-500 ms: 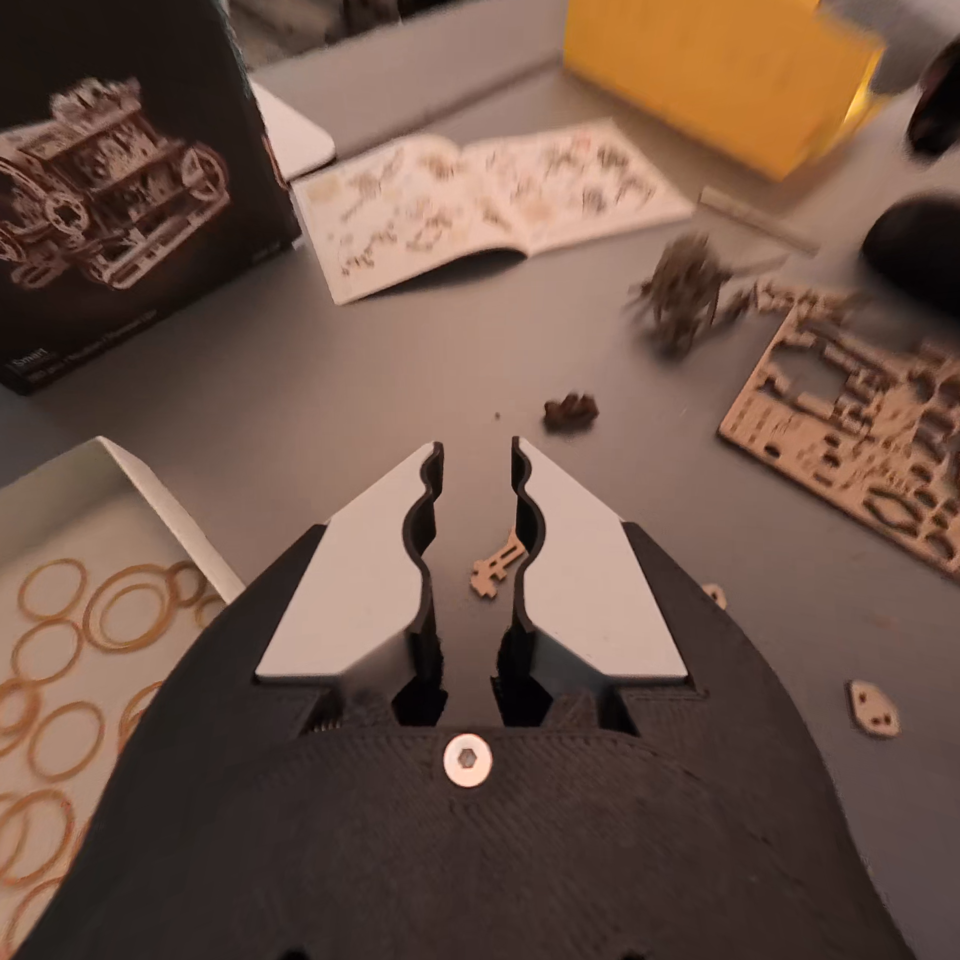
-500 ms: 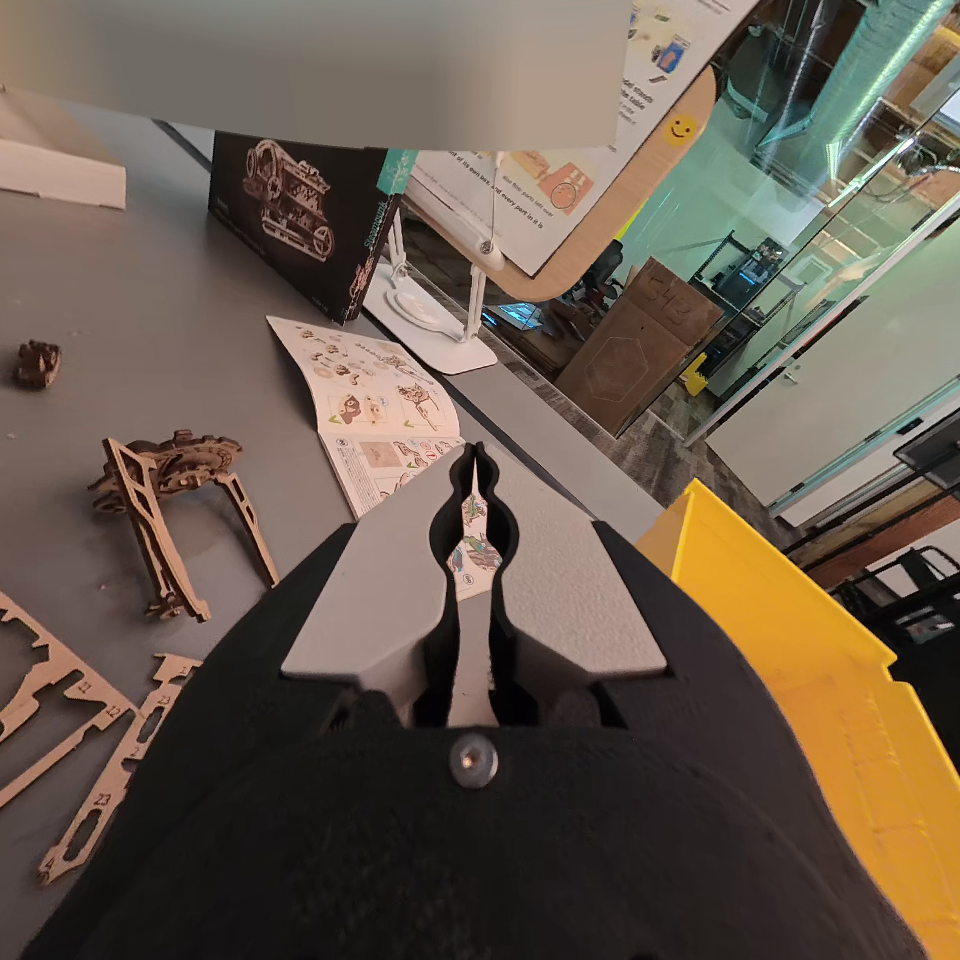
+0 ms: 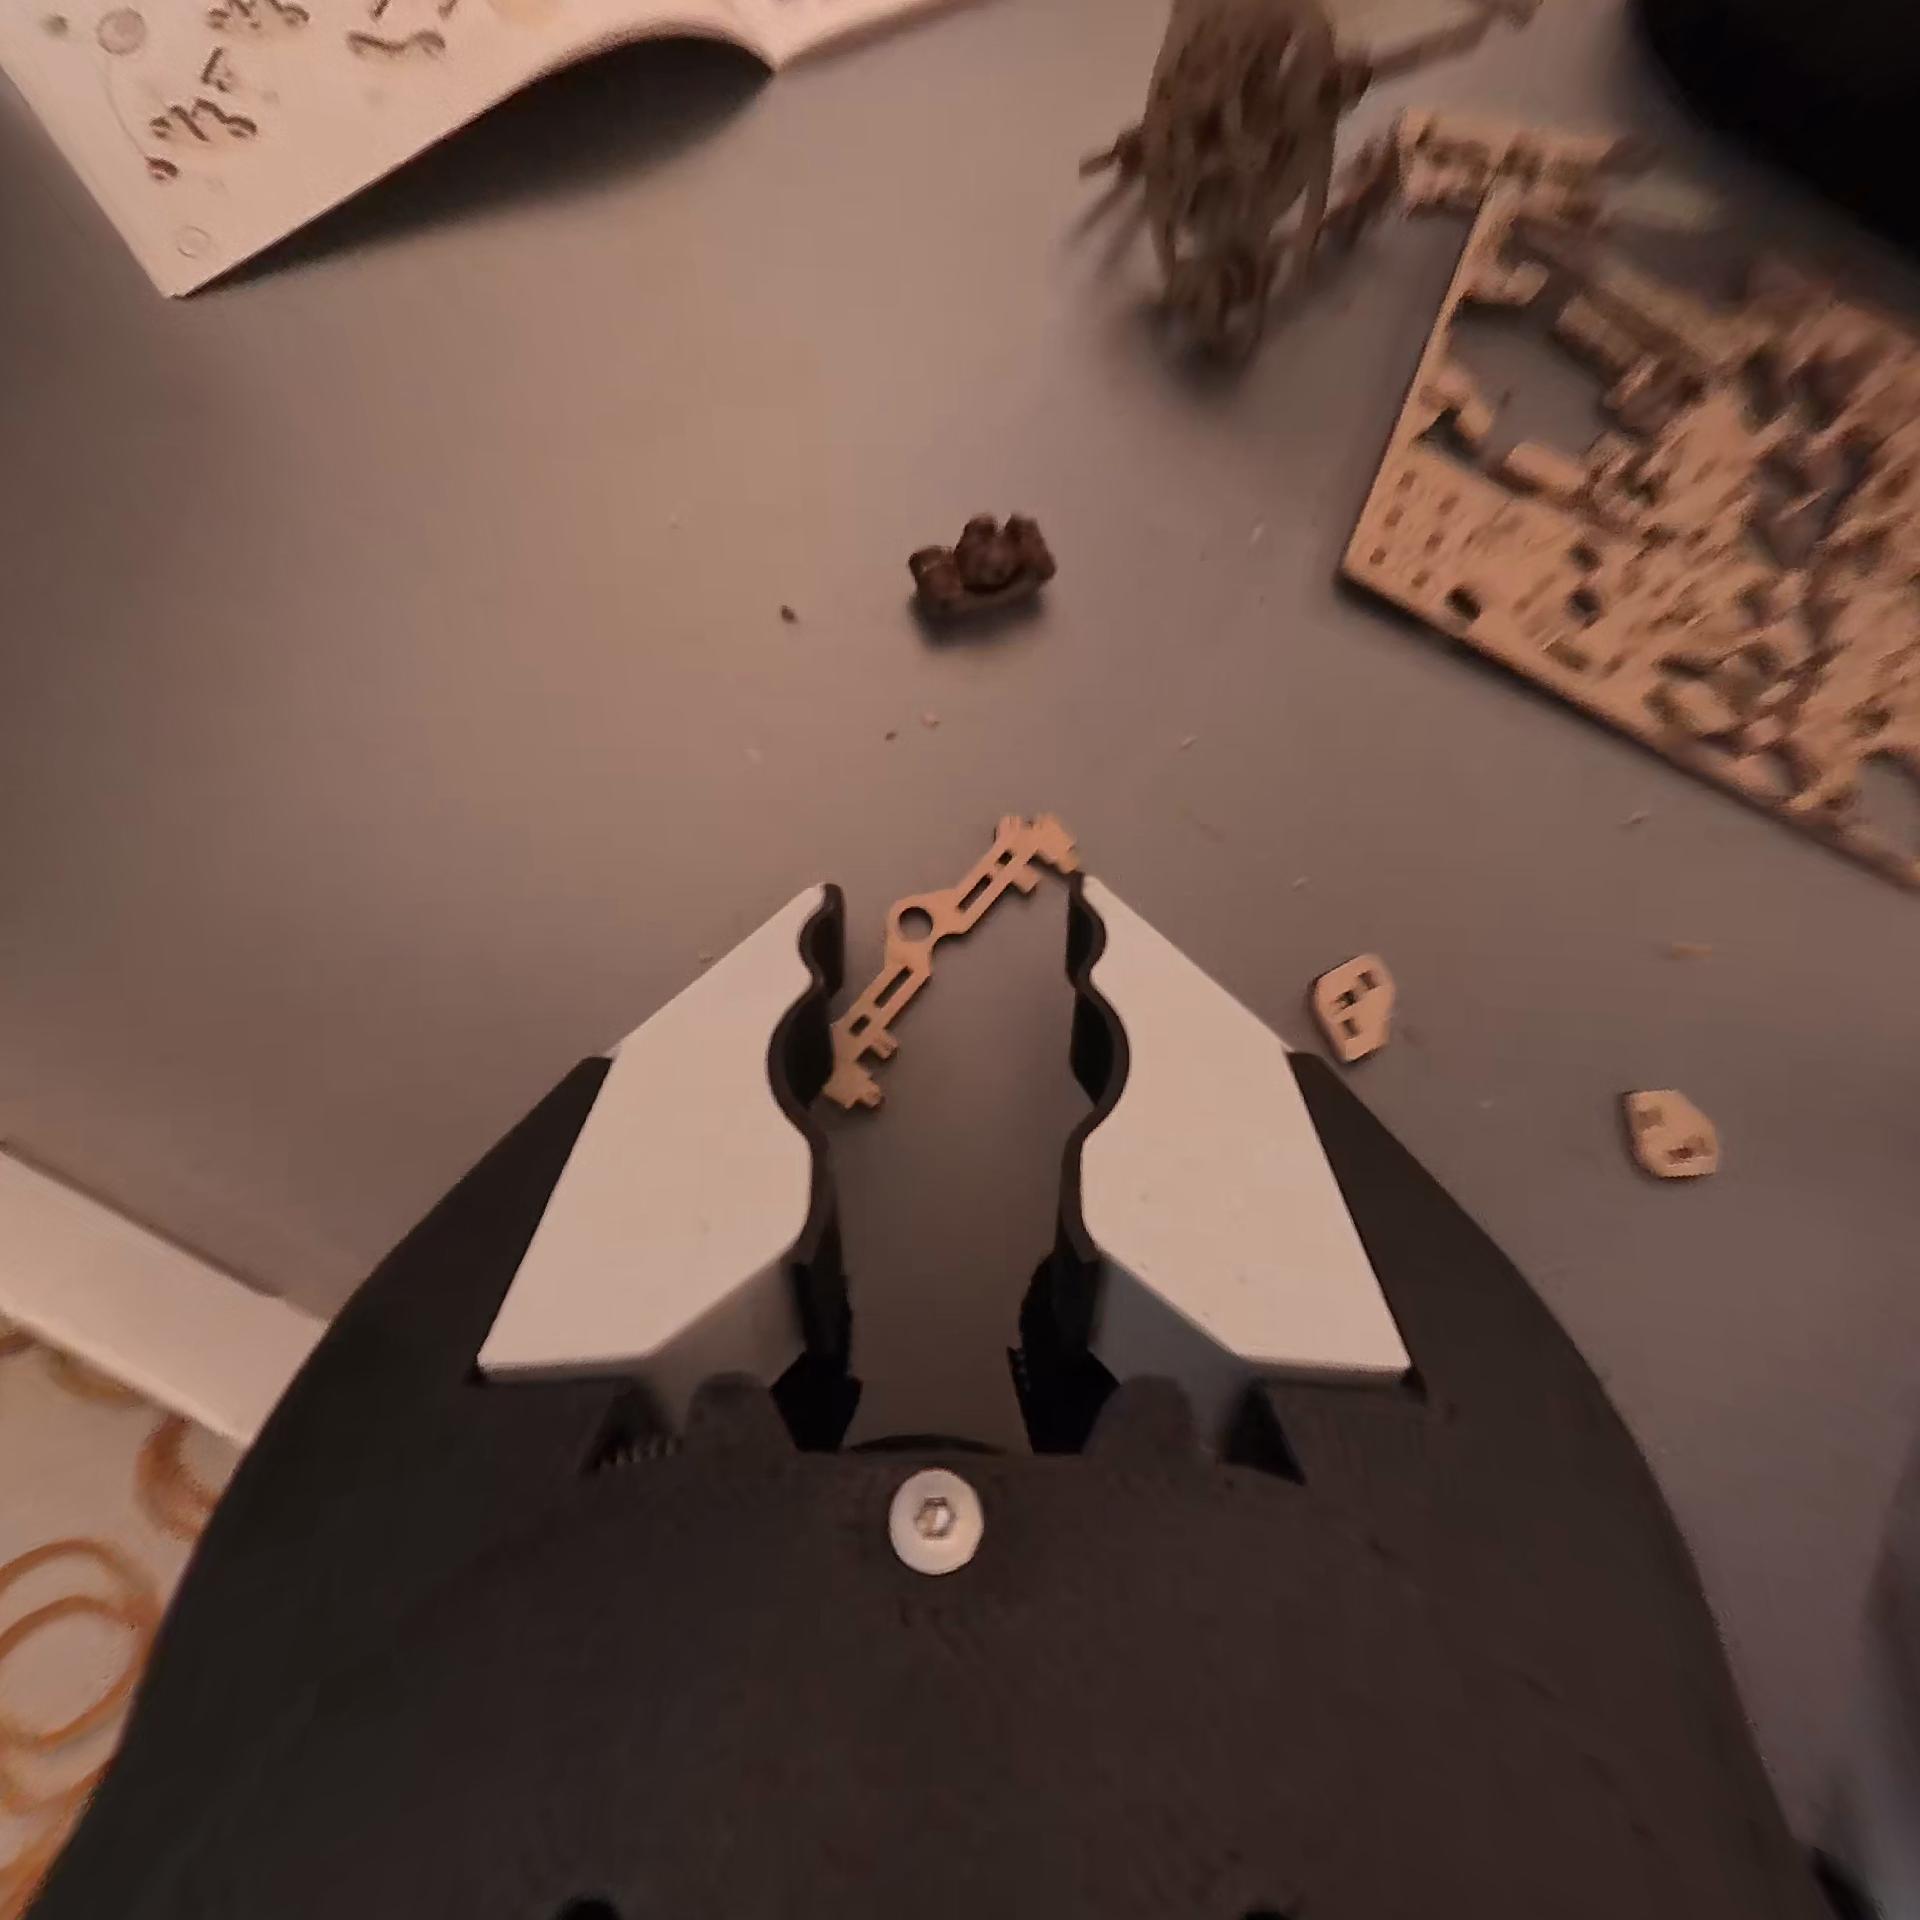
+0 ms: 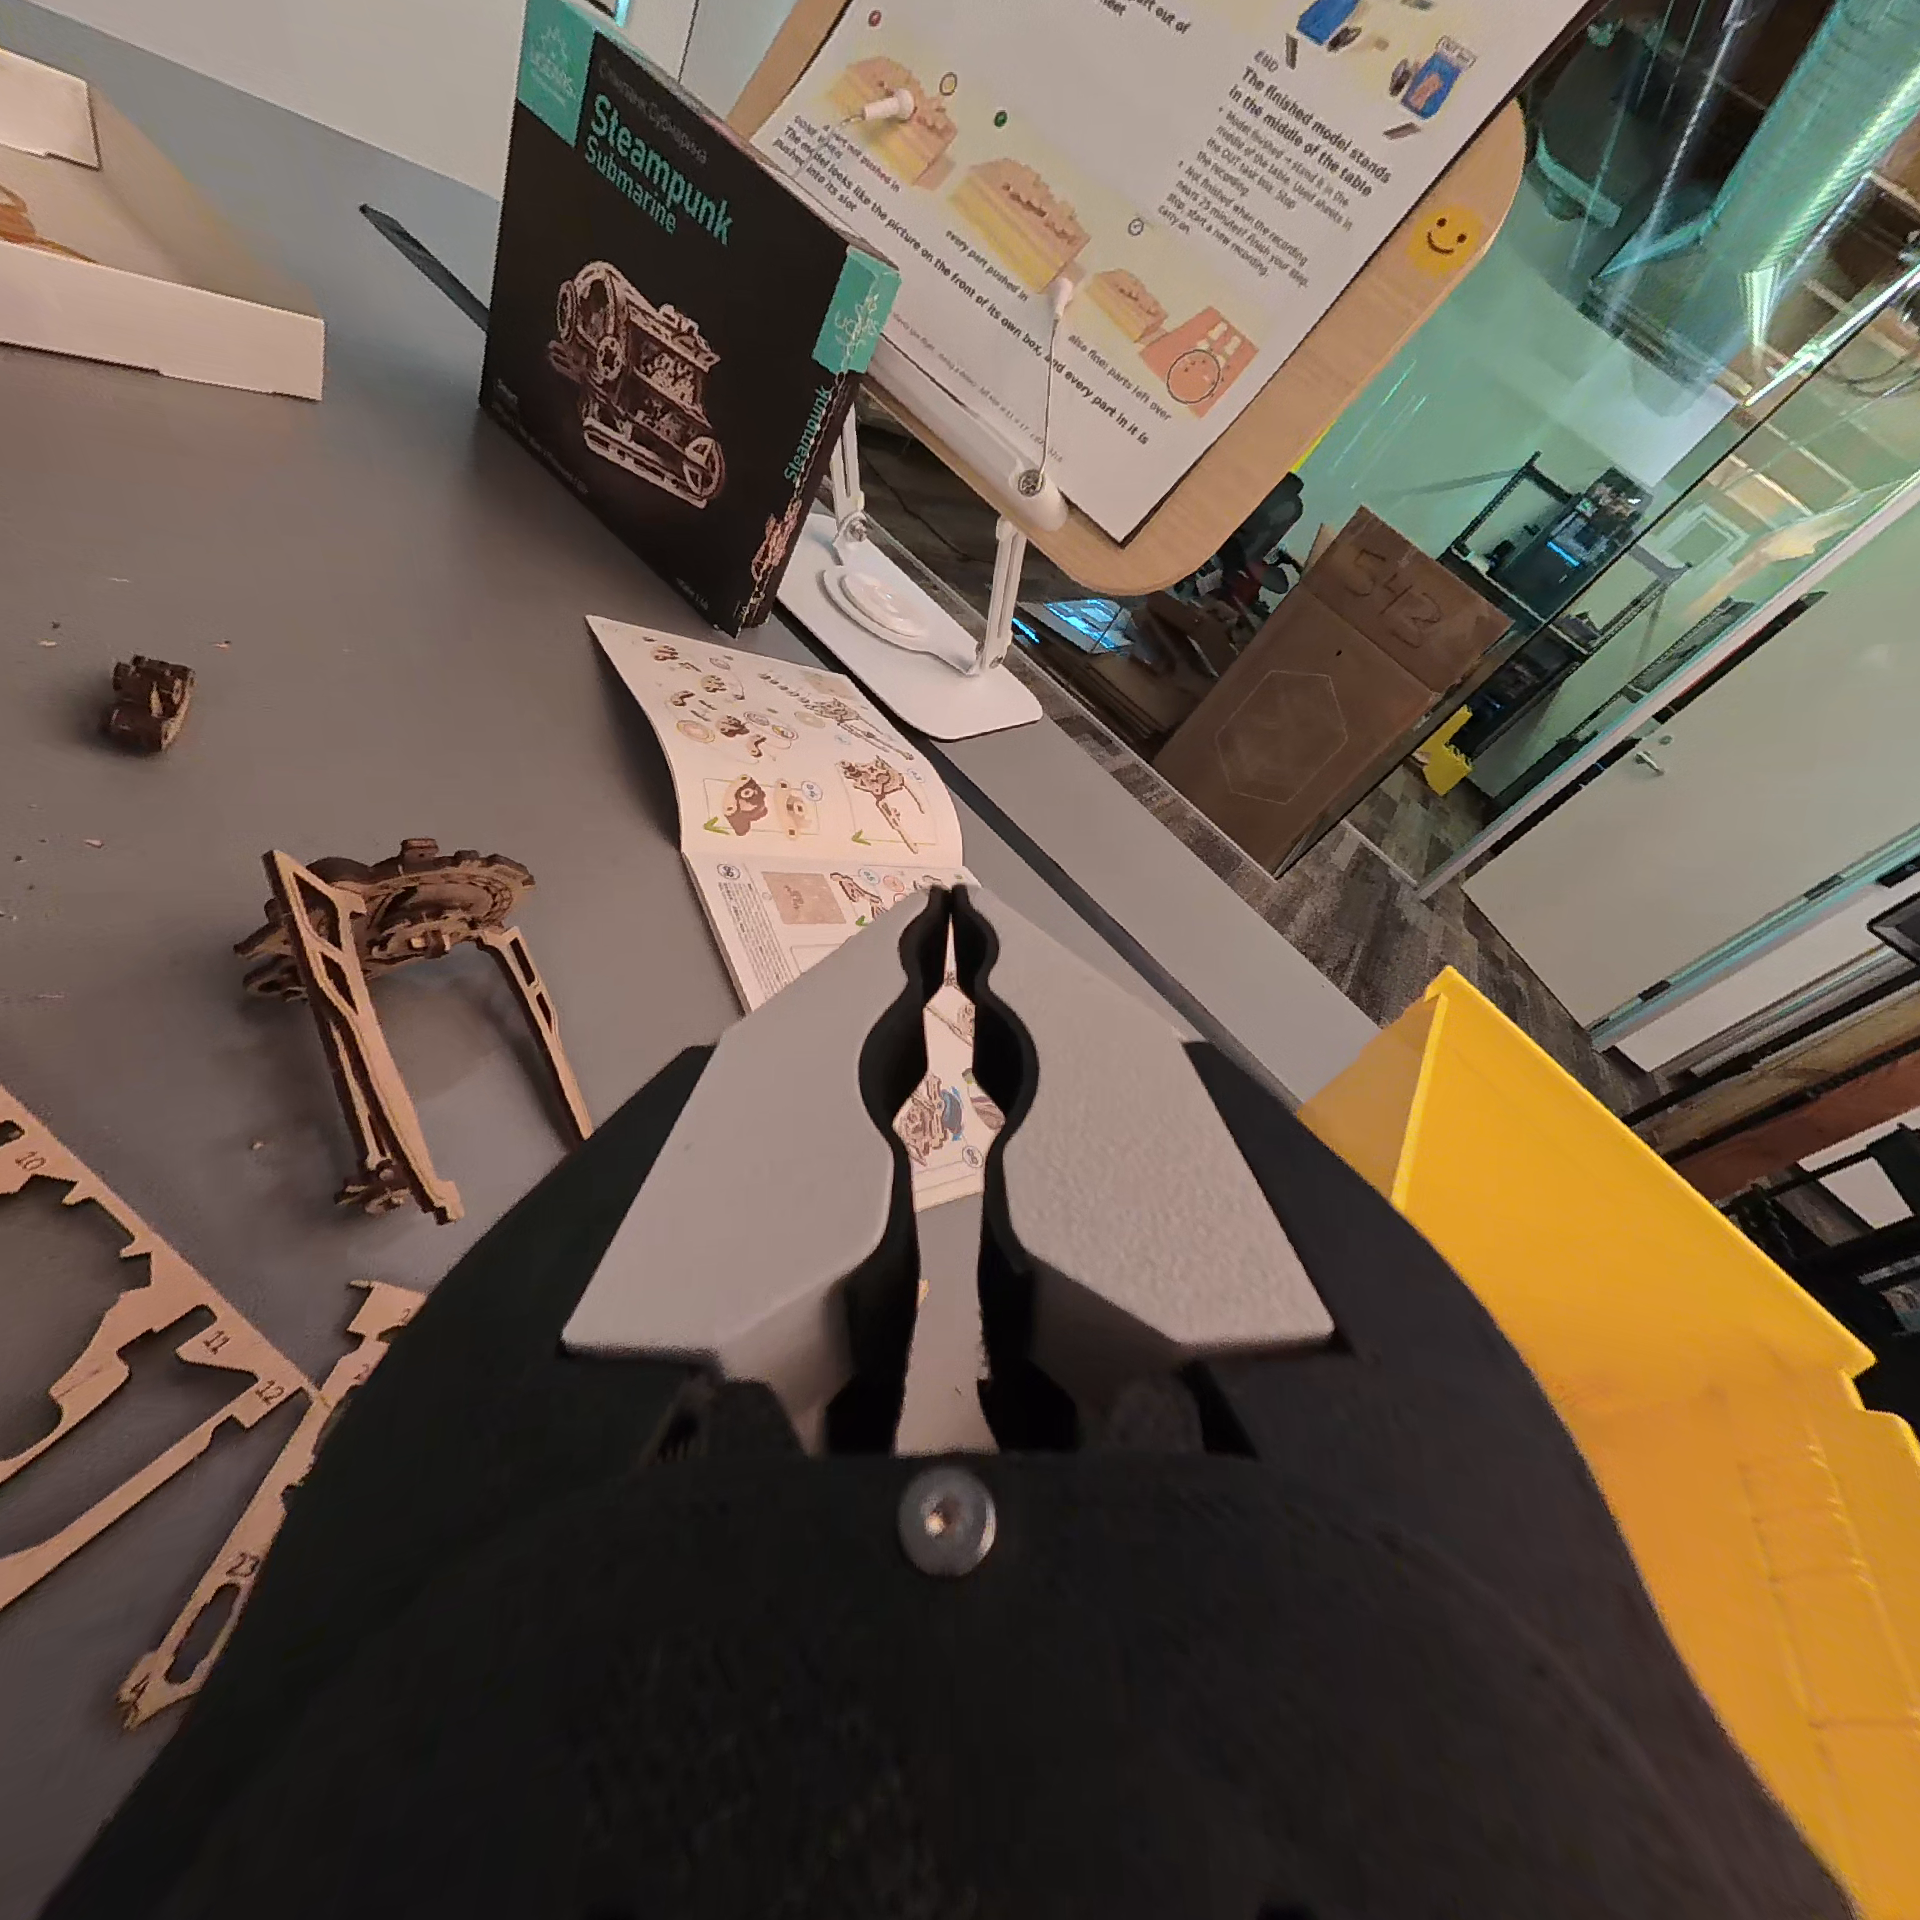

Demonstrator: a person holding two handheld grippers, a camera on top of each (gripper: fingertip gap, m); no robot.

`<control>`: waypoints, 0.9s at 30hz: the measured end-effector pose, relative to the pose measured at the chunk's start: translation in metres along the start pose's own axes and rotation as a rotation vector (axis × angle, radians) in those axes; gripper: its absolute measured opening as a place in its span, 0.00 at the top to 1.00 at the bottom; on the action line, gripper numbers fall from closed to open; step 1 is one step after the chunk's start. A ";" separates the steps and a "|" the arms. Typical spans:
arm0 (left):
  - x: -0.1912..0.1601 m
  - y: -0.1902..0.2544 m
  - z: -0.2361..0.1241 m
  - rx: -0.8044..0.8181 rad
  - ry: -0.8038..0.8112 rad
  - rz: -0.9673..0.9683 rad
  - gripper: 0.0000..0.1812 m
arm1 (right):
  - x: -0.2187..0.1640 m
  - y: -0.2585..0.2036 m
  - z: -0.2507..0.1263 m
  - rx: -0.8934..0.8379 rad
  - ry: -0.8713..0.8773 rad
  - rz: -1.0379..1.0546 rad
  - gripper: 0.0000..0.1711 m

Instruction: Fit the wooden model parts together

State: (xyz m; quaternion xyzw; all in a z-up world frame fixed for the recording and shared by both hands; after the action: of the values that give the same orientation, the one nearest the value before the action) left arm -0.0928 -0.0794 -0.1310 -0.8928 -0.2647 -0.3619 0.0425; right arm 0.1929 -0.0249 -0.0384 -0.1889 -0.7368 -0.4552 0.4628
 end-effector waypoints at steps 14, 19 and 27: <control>-0.013 -0.014 0.006 0.123 -0.069 0.099 0.88 | -0.002 -0.006 0.003 0.031 -0.015 -0.005 1.00; -0.014 -0.015 0.005 0.147 -0.081 0.146 0.96 | -0.002 -0.007 0.002 0.032 -0.015 -0.014 1.00; 0.017 0.002 -0.009 0.001 0.140 0.048 0.96 | -0.001 -0.006 0.002 0.034 -0.010 -0.007 1.00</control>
State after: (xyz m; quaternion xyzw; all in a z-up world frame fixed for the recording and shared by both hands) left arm -0.0871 -0.0763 -0.1131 -0.8714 -0.2399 -0.4222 0.0697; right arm 0.1880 -0.0262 -0.0432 -0.1807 -0.7475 -0.4432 0.4606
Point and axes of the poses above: each gripper's, where its closed fingertips meet, z out along the fingers, x out of its top, y = z × x across the jaws, the point moved 2 cm from there along -z, back along the fingers, and after that the axes turned 2 degrees about x, right-handed, at the moved point
